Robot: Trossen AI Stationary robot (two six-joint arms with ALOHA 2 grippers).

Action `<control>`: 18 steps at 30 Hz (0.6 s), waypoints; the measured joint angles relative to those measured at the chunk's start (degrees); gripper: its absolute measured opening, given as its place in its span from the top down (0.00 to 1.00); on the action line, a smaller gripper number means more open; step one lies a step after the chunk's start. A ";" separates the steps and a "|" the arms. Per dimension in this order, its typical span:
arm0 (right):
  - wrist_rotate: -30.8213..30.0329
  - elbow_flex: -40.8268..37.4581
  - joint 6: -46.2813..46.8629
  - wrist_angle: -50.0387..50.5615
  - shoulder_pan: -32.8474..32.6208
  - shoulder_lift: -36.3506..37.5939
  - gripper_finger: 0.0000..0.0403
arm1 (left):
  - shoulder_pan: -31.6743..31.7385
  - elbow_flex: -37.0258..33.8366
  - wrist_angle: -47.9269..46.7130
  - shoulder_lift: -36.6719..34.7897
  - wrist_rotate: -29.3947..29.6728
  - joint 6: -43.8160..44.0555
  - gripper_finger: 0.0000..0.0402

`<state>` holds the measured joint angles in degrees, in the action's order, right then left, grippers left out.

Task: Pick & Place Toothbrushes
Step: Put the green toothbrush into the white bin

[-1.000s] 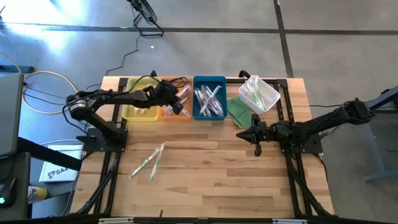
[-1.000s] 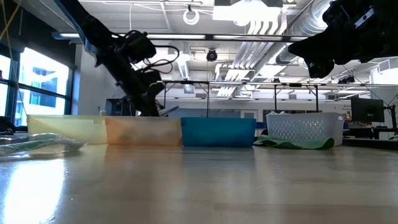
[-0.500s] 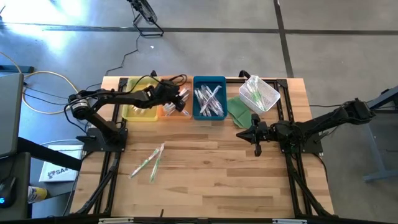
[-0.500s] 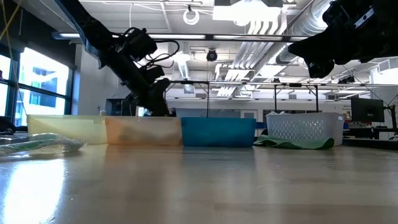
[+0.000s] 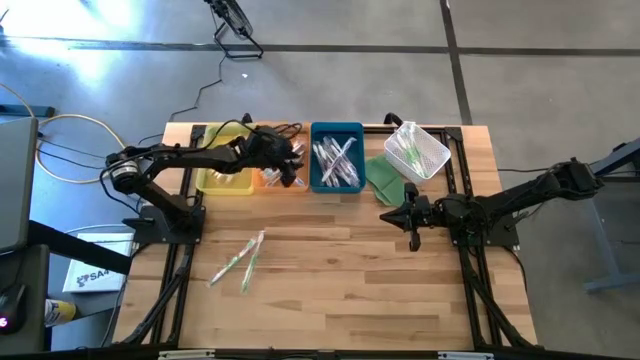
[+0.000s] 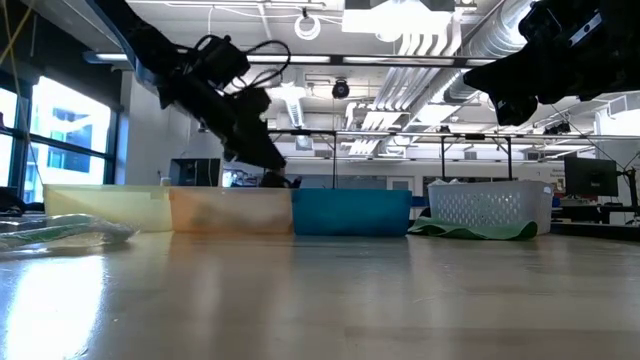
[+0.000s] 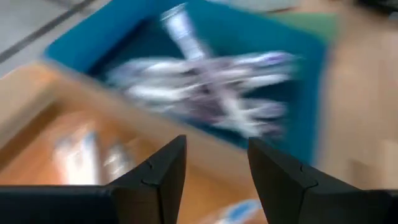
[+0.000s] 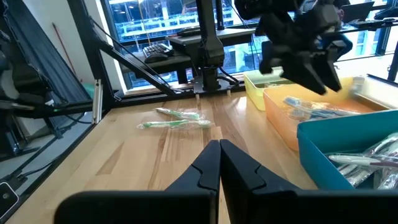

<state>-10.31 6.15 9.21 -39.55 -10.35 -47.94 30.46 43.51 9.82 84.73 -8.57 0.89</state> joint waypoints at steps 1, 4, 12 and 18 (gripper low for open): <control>0.00 0.00 0.00 0.00 0.00 0.00 0.99 | -0.65 0.08 -0.04 -0.59 -2.06 -0.79 0.58; 0.04 0.00 0.00 0.05 0.01 0.02 0.99 | -3.22 0.02 -2.53 -3.29 -4.77 -1.20 0.58; 0.02 0.00 0.00 0.33 0.02 0.02 0.99 | -12.83 0.07 -14.23 -13.90 -2.91 -0.83 0.58; -0.02 0.00 -0.01 0.41 0.00 0.01 0.99 | -21.34 0.07 -24.66 -19.00 -2.85 6.32 0.58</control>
<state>-10.33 6.15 9.20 -39.14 -10.35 -47.93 9.12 43.57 -14.84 65.73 -11.42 7.21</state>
